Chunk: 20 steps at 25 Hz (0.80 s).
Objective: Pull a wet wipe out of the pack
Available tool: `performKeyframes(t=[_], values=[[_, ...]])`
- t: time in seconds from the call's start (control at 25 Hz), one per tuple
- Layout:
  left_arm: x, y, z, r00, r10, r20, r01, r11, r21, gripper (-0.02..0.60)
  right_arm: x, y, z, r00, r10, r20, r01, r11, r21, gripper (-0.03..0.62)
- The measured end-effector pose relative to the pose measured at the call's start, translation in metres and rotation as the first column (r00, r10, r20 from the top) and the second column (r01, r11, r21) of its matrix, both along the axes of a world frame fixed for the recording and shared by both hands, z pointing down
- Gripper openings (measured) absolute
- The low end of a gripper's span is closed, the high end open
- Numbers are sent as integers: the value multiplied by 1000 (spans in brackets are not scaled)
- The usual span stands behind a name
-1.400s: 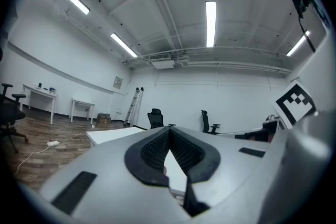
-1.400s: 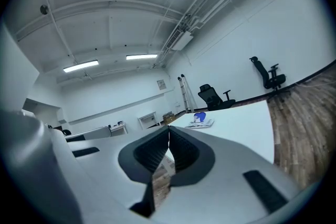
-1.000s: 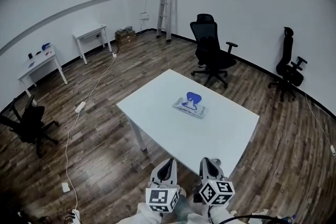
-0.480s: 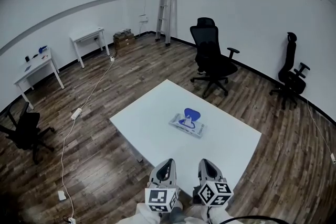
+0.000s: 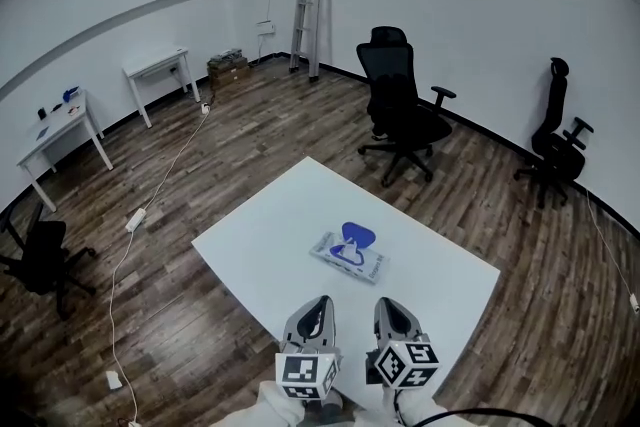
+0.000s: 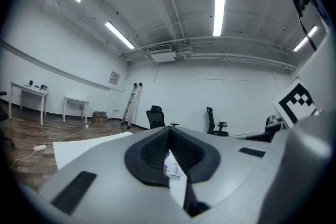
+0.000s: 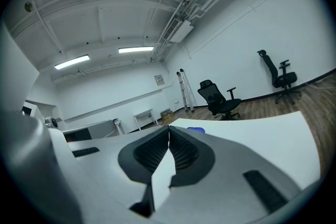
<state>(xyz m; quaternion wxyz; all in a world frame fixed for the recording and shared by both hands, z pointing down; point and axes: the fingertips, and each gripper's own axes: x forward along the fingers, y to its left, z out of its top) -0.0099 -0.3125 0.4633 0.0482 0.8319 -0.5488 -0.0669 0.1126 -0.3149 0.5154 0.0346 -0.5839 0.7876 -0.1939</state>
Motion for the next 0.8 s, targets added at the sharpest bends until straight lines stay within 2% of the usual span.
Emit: performKeyframes(t=[0.4, 0.6, 0.8], values=[[-3, -35, 19, 1000, -6, 8, 7, 997, -70, -3, -8, -32, 19, 999, -4, 38, 6, 998, -56, 9], [-5, -46, 22, 1000, 12, 16, -10, 997, -82, -3, -10, -50, 29, 999, 2, 45, 1, 998, -66, 9], [-11, -53, 27, 1000, 8, 21, -6, 995, -98, -4, -10, -70, 41, 1000, -2, 21, 3, 997, -81, 9]])
